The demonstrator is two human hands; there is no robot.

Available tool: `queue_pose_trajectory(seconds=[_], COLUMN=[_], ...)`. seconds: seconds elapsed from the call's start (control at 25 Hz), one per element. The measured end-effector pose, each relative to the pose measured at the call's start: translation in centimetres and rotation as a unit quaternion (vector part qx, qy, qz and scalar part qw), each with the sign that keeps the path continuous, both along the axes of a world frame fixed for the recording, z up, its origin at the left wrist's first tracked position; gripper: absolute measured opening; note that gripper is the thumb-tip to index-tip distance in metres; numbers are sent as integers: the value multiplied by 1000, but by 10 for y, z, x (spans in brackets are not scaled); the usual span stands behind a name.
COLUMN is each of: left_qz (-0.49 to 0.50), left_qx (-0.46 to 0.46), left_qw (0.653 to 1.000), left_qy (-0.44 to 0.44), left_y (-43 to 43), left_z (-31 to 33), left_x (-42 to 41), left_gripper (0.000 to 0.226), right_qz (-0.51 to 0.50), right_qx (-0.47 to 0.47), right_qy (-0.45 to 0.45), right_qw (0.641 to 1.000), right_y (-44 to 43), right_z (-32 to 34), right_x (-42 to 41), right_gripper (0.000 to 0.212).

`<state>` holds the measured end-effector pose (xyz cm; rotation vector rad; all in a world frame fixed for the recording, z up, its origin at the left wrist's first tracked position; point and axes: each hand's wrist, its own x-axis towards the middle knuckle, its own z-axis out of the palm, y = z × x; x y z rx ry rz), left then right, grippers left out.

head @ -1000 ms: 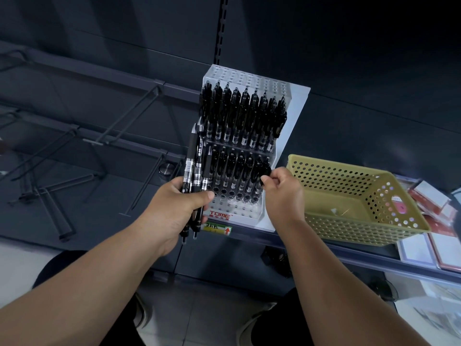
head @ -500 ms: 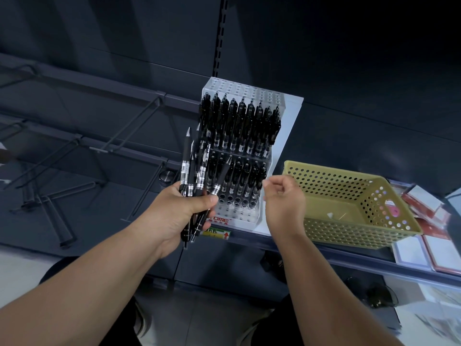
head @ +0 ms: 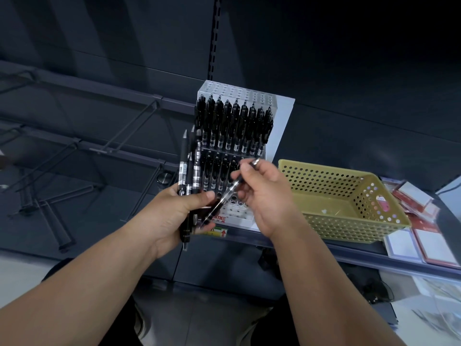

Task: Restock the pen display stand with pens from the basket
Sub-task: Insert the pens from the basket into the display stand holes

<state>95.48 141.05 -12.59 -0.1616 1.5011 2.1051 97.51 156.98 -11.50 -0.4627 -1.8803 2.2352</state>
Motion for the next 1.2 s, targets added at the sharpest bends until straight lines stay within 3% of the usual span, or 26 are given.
queue_pose_trajectory(seconds=[0.24, 0.36, 0.4, 0.48, 0.56, 0.64, 0.76, 0.88, 1.2], left_qz=[51, 79, 91, 105, 106, 98, 82, 77, 92], left_qx=[17, 5, -1, -20, -41, -55, -67, -71, -54], left_qw=[998, 997, 996, 994, 994, 994, 993, 993, 994], left_qy=[-34, -23, -18, -6, 4, 17, 45, 45, 17], left_y=[-4, -2, -3, -4, -4, -2, -2, -8, -29], left_z=[-6, -9, -11, -15, -19, -21, -22, -23, -32], left_x=[-5, -10, -12, -16, -18, -18, -17, -20, -34], left_gripper=[25, 31, 32, 32, 29, 26, 25, 26, 21], right_qz=[-54, -70, -82, -99, -68, 31, 148, 187, 10], right_qx=[-147, -141, -79, 162, 413, 511, 517, 516, 312], right_qy=[14, -6, -28, -70, -29, 11, -29, -43, -8], right_qw=[988, 988, 993, 979, 908, 859, 843, 835, 950], right_y=[13, 14, 16, 16, 9, -4, -16, -21, -23], right_z=[-8, -19, -22, -26, -22, -17, -22, -35, -34], right_x=[7, 8, 9, 12, 16, 14, 3, -6, -25], right_gripper=[15, 23, 32, 43, 39, 35, 37, 30, 14])
